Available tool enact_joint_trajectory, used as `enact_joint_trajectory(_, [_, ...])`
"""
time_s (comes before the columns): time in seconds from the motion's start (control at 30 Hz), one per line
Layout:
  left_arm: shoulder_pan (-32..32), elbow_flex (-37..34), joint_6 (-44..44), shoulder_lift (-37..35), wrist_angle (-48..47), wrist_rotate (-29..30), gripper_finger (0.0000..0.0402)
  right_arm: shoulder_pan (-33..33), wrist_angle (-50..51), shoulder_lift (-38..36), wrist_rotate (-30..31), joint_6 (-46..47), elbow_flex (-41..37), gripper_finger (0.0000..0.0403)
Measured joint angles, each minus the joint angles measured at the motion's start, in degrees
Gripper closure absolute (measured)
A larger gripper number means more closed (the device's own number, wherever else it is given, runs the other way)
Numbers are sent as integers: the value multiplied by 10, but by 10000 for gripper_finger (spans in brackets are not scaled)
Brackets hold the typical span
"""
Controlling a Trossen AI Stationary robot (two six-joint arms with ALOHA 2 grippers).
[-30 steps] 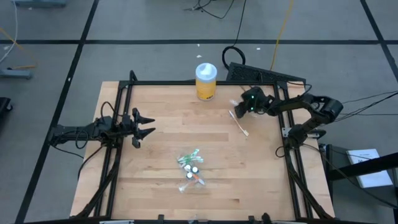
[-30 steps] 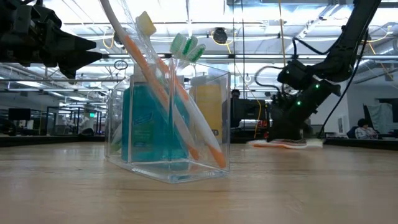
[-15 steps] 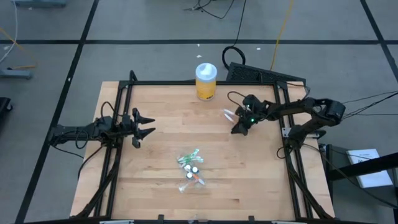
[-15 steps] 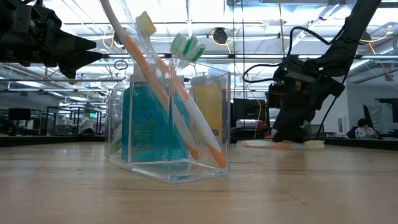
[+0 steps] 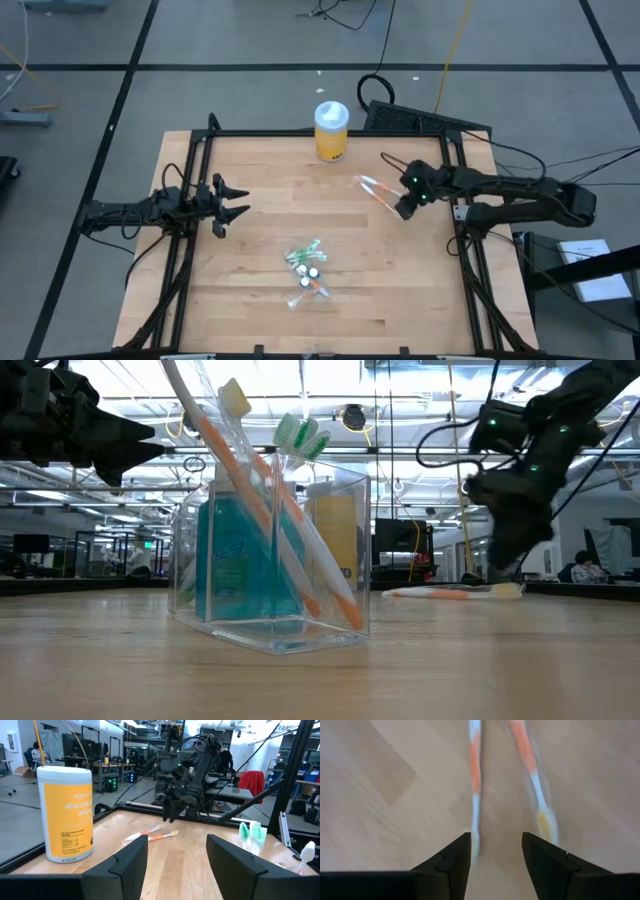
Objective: Pick & Place toothbrushing station
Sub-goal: Put the orange toothbrush into the transparent organizer
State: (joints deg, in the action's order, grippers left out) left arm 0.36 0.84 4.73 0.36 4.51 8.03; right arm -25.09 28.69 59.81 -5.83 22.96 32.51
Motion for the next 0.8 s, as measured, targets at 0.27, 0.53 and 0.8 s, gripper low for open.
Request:
enact_joint_trajectory(0.27, [0, 0, 0, 0, 0, 0, 192, 8, 60, 17, 75, 20, -2, 234])
enact_joint_trajectory(0.53, [0, 0, 0, 0, 0, 0, 192, 7, -5, 93, 179, -6, -3, 234])
enact_joint_trajectory(0.8, [0, 0, 0, 0, 0, 0, 192, -6, -72, 167, 292, -64, -3, 234])
